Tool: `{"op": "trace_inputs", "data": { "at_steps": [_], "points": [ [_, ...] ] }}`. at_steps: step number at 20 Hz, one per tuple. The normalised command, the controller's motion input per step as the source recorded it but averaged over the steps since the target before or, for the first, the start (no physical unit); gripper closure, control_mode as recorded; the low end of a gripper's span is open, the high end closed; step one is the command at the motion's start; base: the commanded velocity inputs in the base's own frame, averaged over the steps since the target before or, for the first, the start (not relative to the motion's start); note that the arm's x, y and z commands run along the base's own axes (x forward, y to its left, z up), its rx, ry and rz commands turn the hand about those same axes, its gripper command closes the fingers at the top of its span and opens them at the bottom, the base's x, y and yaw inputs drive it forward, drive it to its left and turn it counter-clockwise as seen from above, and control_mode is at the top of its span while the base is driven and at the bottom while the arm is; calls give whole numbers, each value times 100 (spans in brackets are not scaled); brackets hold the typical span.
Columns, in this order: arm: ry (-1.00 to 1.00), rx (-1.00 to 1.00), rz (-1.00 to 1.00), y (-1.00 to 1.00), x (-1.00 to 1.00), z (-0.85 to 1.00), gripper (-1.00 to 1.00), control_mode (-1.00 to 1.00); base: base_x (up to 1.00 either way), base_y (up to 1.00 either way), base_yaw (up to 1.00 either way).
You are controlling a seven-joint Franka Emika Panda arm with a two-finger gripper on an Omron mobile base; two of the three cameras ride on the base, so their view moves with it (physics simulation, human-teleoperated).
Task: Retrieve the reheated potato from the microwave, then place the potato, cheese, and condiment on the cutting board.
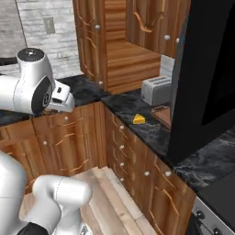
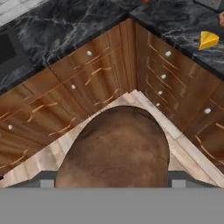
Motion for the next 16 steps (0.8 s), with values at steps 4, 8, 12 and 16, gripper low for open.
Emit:
{"op": "trace_inputs", "data": {
  "at_steps": [4,8,12,16],
  "points": [
    [0,0,0,0,0,0,100,100,51,31,-66],
    [0,0,0,0,0,0,100,100,51,31,-66],
    [0,0,0,0,0,0,100,100,51,31,-66],
    [0,0,0,0,0,0,100,100,54,32,-62]
  ]
}}
